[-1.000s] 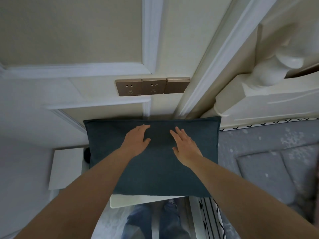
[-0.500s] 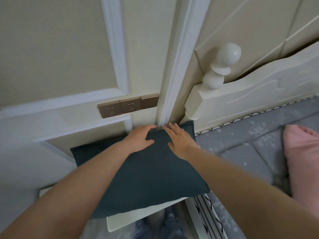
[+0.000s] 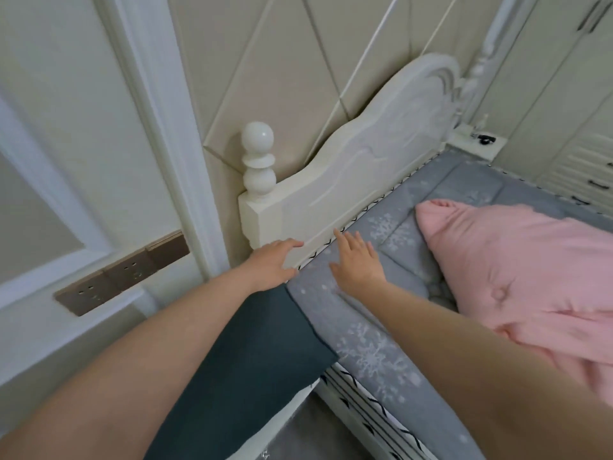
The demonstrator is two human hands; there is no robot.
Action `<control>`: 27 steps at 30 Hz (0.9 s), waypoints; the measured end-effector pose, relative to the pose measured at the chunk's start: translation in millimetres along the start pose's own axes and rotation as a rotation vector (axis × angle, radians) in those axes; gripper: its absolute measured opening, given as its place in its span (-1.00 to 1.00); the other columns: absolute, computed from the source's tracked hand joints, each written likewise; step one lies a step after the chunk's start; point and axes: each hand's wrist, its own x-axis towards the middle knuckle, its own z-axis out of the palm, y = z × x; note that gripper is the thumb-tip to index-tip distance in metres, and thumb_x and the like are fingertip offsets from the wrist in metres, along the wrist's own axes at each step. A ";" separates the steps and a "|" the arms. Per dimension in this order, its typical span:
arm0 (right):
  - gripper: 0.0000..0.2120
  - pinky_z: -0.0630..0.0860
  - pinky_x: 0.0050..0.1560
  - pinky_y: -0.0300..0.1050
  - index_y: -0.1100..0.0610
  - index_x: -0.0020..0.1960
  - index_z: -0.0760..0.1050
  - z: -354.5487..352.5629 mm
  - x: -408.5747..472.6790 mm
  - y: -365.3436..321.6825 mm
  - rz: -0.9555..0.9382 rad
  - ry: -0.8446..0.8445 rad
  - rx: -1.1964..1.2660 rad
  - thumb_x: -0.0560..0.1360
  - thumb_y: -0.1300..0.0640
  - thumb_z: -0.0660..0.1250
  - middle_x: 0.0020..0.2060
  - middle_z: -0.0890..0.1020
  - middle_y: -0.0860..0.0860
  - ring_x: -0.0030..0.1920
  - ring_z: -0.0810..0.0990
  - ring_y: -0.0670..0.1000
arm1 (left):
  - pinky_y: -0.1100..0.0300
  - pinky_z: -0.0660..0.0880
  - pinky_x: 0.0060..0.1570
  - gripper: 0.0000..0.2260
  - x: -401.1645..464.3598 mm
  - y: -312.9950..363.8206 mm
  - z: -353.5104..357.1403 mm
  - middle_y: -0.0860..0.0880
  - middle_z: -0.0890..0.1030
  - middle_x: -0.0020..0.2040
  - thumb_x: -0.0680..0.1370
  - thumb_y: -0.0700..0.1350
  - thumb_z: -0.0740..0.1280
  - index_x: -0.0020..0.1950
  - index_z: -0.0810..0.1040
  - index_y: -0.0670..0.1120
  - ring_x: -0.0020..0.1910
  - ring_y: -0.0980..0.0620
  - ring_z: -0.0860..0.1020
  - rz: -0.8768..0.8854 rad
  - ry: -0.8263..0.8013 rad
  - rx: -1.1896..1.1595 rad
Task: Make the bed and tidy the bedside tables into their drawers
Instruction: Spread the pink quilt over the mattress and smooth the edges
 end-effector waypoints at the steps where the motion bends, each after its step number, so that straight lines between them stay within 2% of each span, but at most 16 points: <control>1: -0.33 -0.07 0.55 0.09 0.06 0.59 -0.15 -3.6 -3.9 17.1 0.031 0.011 -0.003 0.61 0.01 0.13 0.57 0.04 0.03 0.58 -0.08 0.10 | 0.06 0.31 0.36 -0.45 7.5 16.7 5.2 -0.03 0.36 0.46 0.55 -0.03 0.33 0.50 0.25 0.05 0.41 -0.04 0.34 0.035 -0.007 0.010; 7: -0.31 -0.03 0.54 0.10 0.06 0.59 -0.09 -25.3 -34.1 127.4 0.140 0.069 0.055 0.58 0.02 0.18 0.56 0.07 0.04 0.57 -0.04 0.13 | 0.05 0.32 0.37 -0.43 65.4 116.6 55.3 -0.02 0.38 0.46 0.51 -0.04 0.38 0.49 0.29 0.05 0.41 -0.03 0.38 0.190 -0.066 0.078; 12: -0.37 0.04 0.53 0.06 0.06 0.56 0.09 -40.4 -68.2 237.7 0.119 0.133 0.075 0.54 0.09 0.23 0.51 0.24 0.03 0.55 0.08 0.09 | 0.02 0.28 0.40 -0.44 110.1 204.9 105.5 -0.05 0.39 0.45 0.51 -0.04 0.39 0.48 0.30 0.00 0.42 -0.06 0.37 0.289 -0.103 0.131; 15: -0.39 0.16 0.47 -0.01 0.06 0.54 0.17 -45.7 -97.6 304.8 0.215 0.154 0.098 0.52 0.10 0.25 0.47 0.31 0.05 0.51 0.20 0.10 | 0.05 0.28 0.40 -0.45 134.0 257.7 143.0 -0.06 0.39 0.44 0.52 -0.05 0.38 0.48 0.31 -0.01 0.42 -0.06 0.37 0.350 -0.132 0.125; 17: -0.39 0.18 0.46 0.00 0.09 0.53 0.19 -45.8 -119.5 344.2 0.294 0.155 0.103 0.51 0.11 0.26 0.46 0.32 0.08 0.50 0.21 0.13 | 0.09 0.29 0.39 -0.48 144.3 290.8 164.7 -0.03 0.42 0.42 0.52 -0.06 0.37 0.47 0.33 0.03 0.41 -0.02 0.39 0.452 -0.155 0.176; 20: -0.37 0.19 0.47 0.04 0.12 0.52 0.22 -45.5 -147.5 389.1 0.357 0.182 0.100 0.48 0.14 0.30 0.47 0.33 0.11 0.51 0.20 0.18 | 0.14 0.32 0.34 -0.53 154.0 333.9 185.0 0.03 0.50 0.37 0.50 -0.11 0.34 0.41 0.41 0.07 0.35 0.02 0.45 0.609 -0.161 0.216; 23: -0.37 0.22 0.44 0.05 0.13 0.51 0.24 -46.9 -169.0 425.0 0.457 0.204 0.106 0.47 0.15 0.32 0.46 0.34 0.13 0.50 0.21 0.19 | 0.08 0.41 0.25 -0.56 166.1 368.5 201.9 0.01 0.57 0.26 0.48 -0.09 0.32 0.37 0.46 0.07 0.24 -0.03 0.52 0.678 -0.159 0.200; 27: -0.36 0.26 0.41 0.05 0.10 0.52 0.21 -41.9 -190.1 451.2 0.587 0.201 0.132 0.47 0.12 0.31 0.46 0.33 0.10 0.48 0.25 0.18 | 0.10 0.42 0.27 -0.55 183.5 397.2 221.9 0.06 0.54 0.32 0.45 -0.12 0.35 0.34 0.48 0.06 0.27 0.02 0.51 0.753 -0.189 0.204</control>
